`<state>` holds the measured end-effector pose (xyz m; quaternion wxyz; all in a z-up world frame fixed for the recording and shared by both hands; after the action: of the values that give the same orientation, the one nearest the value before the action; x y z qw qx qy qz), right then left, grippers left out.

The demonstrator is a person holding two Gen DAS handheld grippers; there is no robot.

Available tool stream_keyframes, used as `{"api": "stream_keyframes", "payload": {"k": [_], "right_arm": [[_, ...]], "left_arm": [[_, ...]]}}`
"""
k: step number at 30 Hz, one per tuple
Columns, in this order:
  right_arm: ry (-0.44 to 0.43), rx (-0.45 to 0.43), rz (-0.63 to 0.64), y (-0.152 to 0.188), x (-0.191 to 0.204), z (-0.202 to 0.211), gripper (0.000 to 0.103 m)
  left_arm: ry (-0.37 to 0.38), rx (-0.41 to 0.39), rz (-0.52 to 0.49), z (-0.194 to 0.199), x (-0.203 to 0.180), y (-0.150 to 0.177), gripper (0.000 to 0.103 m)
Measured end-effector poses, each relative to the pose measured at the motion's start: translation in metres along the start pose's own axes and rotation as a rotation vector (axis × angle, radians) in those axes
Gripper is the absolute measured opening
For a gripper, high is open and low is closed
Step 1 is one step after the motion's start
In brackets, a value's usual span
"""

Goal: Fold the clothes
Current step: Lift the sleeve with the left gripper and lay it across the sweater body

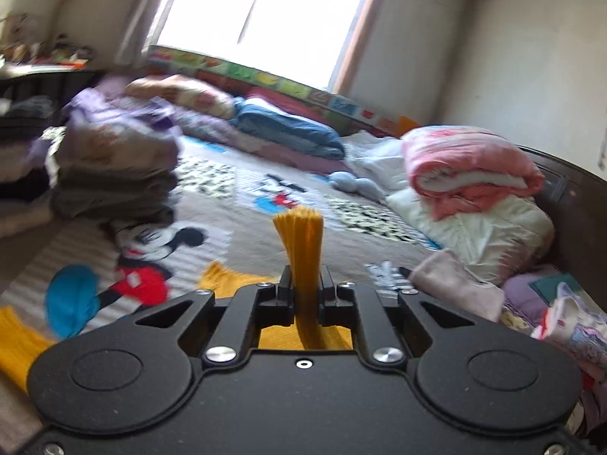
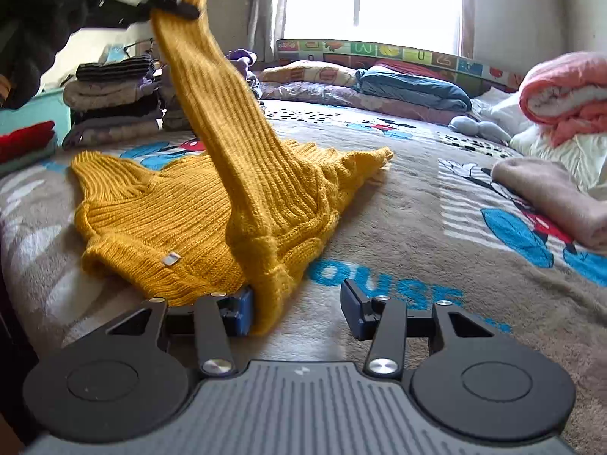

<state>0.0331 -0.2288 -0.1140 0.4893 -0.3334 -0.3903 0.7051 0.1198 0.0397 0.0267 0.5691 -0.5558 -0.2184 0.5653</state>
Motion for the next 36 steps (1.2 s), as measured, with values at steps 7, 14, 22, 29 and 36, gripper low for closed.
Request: {"api": "stream_keyframes", "payload": {"k": [7, 14, 22, 29, 36], "right_arm": [[0.026, -0.001, 0.064, 0.001, 0.009, 0.005, 0.047], [0.051, 0.01, 0.114, 0.001, 0.016, 0.01, 0.047], [0.066, 0.017, 0.162, 0.001, 0.021, 0.013, 0.046], [0.055, -0.004, 0.23, -0.003, 0.026, 0.034, 0.047], [-0.036, -0.09, 0.248, -0.012, 0.042, 0.04, 0.05]], "left_arm": [[-0.033, -0.014, 0.099, 0.022, 0.055, 0.026, 0.009], [-0.102, 0.046, 0.145, 0.031, 0.087, 0.061, 0.009], [-0.164, 0.129, 0.147, 0.028, 0.108, 0.084, 0.009], [-0.192, 0.198, 0.116, 0.022, 0.112, 0.094, 0.009], [-0.183, 0.199, 0.11, 0.022, 0.112, 0.095, 0.009]]}}
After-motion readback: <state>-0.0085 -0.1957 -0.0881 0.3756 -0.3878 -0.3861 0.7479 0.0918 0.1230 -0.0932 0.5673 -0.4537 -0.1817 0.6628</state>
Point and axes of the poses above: each gripper's, at about its wrist camera, not at the fingertips, and z roughly against the way its jaws point, x to its left, y to its underside, the point moved 1 cm from there along -z, roughly the way its jaws point, and after that the axes turned 8 degrees about y, right-handed, at the moved point
